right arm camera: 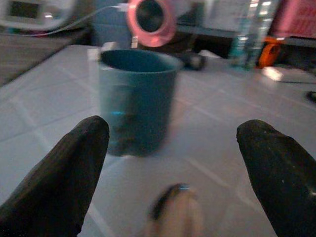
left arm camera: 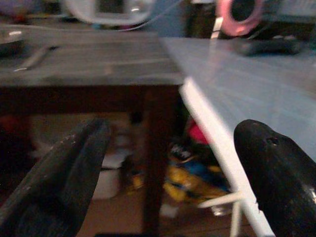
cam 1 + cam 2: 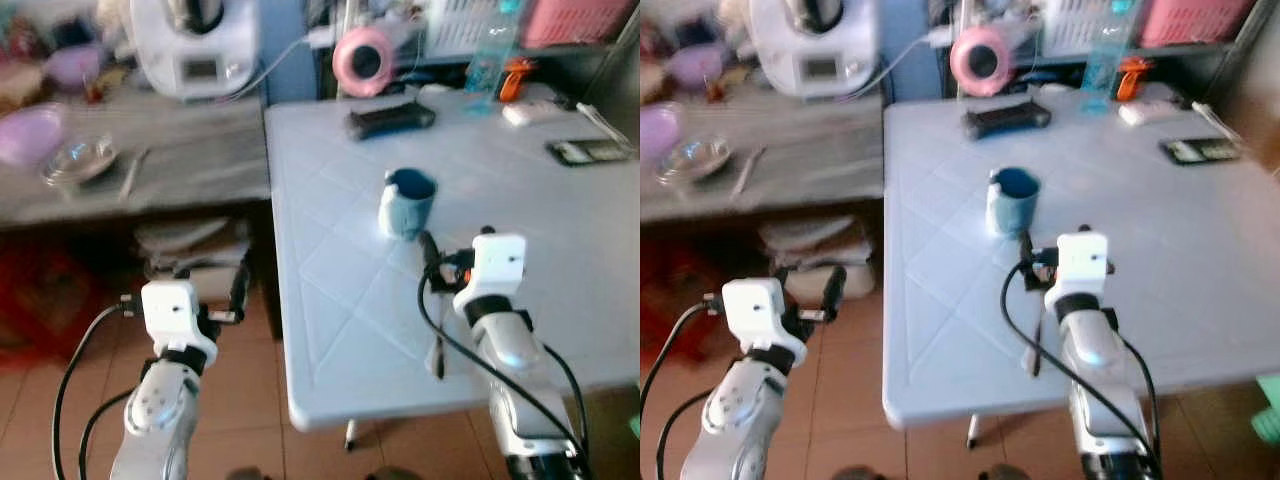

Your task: Setting the table

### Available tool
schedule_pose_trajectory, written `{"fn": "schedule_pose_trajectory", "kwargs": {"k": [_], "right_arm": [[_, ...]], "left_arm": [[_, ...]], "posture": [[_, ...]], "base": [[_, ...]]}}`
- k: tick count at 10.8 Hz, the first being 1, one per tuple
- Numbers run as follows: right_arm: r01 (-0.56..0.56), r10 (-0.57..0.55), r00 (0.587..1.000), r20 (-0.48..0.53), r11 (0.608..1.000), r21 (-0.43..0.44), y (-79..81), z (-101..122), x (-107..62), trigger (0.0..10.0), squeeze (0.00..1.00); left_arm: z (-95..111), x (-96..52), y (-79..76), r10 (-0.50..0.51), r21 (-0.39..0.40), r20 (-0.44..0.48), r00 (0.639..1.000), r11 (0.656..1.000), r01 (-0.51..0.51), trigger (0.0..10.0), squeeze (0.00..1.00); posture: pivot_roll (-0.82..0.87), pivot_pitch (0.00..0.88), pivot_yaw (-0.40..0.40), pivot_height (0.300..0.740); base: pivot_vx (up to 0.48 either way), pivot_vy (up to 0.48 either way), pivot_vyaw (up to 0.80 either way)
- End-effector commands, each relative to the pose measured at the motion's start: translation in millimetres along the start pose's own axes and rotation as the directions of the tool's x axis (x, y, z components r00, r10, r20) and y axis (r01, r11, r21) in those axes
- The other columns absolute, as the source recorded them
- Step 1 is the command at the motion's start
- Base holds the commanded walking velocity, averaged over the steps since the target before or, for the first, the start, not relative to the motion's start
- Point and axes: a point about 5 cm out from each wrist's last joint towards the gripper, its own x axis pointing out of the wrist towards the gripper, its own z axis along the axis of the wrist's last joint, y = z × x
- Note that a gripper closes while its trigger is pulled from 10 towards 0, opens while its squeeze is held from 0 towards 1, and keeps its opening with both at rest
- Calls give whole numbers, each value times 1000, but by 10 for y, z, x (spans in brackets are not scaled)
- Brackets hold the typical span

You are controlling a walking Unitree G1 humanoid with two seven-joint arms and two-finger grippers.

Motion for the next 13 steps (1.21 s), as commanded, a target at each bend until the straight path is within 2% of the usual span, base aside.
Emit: {"fn": "schedule_pose_trajectory", "kwargs": {"k": [1,3,5,7,9,11,13], "right_arm": [[-1,1,1000,0,1000,17,35,18,-14,10000,0],[46,-46,997,-57,999,13,-40,-70,-54,10000,0],[112,-108,986,-123,993,27,-130,-190,-174,10000,0],[124,-116,983,-145,991,43,-132,-217,-268,10000,0],[149,-135,973,-184,987,60,-157,-263,-281,10000,0],[152,-136,953,-272,988,38,-164,-370,-310,10000,0],[161,-133,930,-343,986,54,-197,-457,-372,10000,0]], "left_arm": [[25,-10,88,26,22,1,1000,999,-26,10000,0],[27,-8,72,13,20,0,1000,1000,-13,10000,0],[30,-8,58,-4,14,-2,1000,1000,4,10000,0],[47,2,34,-31,6,1,1000,1000,31,10000,0],[51,10,26,-38,5,0,999,999,38,10000,0],[58,18,19,-44,5,1,999,999,44,10000,0],[54,15,16,-51,3,-4,999,999,51,10000,0]], "posture": [[25,33,45,740],[20,41,47,740],[17,50,50,740],[13,60,54,740],[13,65,55,740],[16,66,52,740],[17,71,49,740]], "base": [[0,0,0],[0,0,0],[0,0,0],[0,0,0],[0,0,0],[0,0,0],[0,0,0]]}}
